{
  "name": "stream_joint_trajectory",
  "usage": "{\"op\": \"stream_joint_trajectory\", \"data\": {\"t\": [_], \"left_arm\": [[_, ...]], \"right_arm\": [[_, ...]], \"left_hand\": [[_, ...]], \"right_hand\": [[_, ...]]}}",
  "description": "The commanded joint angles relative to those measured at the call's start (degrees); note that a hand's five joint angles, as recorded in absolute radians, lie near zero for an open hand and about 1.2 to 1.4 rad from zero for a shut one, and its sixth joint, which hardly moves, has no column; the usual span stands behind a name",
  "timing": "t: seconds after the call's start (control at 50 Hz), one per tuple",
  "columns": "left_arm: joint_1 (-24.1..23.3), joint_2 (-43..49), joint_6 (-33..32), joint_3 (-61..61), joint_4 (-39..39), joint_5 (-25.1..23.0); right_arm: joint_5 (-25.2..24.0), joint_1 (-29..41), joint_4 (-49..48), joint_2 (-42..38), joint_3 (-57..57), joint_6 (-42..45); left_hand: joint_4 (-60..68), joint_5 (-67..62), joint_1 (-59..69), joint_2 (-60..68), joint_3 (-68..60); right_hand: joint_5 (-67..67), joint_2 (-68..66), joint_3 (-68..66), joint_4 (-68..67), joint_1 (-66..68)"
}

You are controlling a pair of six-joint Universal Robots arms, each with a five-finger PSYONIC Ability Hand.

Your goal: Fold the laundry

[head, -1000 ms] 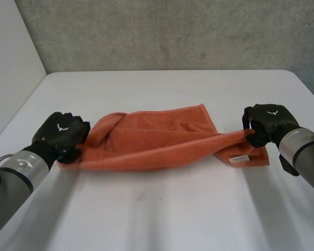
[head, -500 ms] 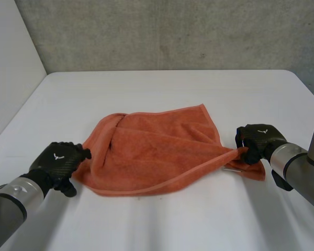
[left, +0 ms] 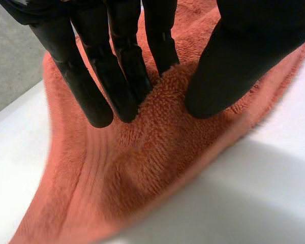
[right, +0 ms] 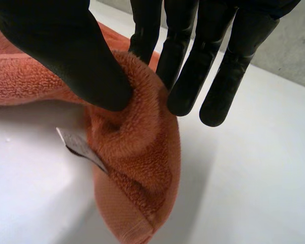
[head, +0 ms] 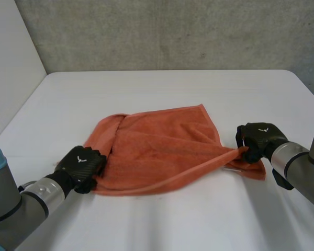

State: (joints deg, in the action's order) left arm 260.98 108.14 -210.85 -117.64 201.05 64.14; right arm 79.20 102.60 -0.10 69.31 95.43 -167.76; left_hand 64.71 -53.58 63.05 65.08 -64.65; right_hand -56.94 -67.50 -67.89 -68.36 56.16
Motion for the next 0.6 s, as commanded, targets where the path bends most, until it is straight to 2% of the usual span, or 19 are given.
{"op": "stream_joint_trajectory", "data": {"t": [0.02,0.08,0.18,0.26,0.3,0.32,0.4,0.48,0.5,0.6], "left_arm": [[0.05,-0.38,0.17,1.19,-0.92,0.46],[0.23,-3.18,0.17,0.66,-2.59,0.46],[2.42,-17.58,0.79,-0.13,-12.67,0.64],[6.10,-24.44,0.26,-0.40,-21.11,0.29],[6.55,-25.25,0.17,-0.48,-22.62,0.29],[7.17,-26.30,-0.09,-0.57,-25.77,0.20],[7.26,-25.35,-1.32,-1.80,-31.24,0.11],[7.26,-20.95,-4.49,-2.07,-31.51,0.73],[7.35,-15.90,-6.92,-1.02,-31.34,0.73],[7.17,-9.53,-8.88,2.68,-30.81,0.73]], "right_arm": [[-0.01,-0.47,1.68,5.65,-0.51,1.56],[-0.01,-0.38,4.30,9.07,-0.60,4.79],[-0.01,-0.29,12.12,14.01,-0.69,12.71],[0.52,0.32,19.86,16.03,-0.08,20.53],[0.52,0.32,21.35,16.12,0.19,22.11],[1.04,0.50,24.94,15.86,1.06,26.39],[2.01,0.94,26.91,14.81,3.26,31.25],[4.03,2.08,24.89,9.28,2.83,32.06],[4.47,2.52,24.28,8.05,2.48,32.06],[7.81,6.29,19.80,3.21,-2.87,31.71]], "left_hand": [[15.29,-16.42,16.95,14.92,-15.35],[15.29,-16.42,16.95,14.92,-15.35],[15.29,-16.42,16.95,14.92,-15.35],[15.29,-16.42,16.95,14.92,-15.35],[15.29,-16.42,16.95,14.92,-15.35],[15.29,-16.42,16.95,14.92,-15.35],[15.29,-16.42,16.95,14.92,-15.35],[15.29,-16.42,16.95,14.92,-15.35],[15.29,-16.42,16.95,14.92,-15.35],[15.29,-16.42,16.95,14.92,-15.35]], "right_hand": [[-13.06,-12.50,-12.11,-11.64,23.84],[-13.06,-12.50,-12.11,-11.64,23.84],[-13.06,-12.50,-12.11,-11.64,23.84],[-13.06,-12.50,-12.11,-11.64,23.84],[-13.06,-12.50,-12.11,-11.64,23.84],[-13.06,-12.50,-12.11,-11.64,23.84],[-13.06,-12.50,-12.11,-11.64,23.84],[-13.06,-12.50,-12.11,-11.64,23.84],[-13.06,-12.50,-12.11,-11.64,23.84],[-13.06,-12.50,-12.11,-11.64,23.84]]}}
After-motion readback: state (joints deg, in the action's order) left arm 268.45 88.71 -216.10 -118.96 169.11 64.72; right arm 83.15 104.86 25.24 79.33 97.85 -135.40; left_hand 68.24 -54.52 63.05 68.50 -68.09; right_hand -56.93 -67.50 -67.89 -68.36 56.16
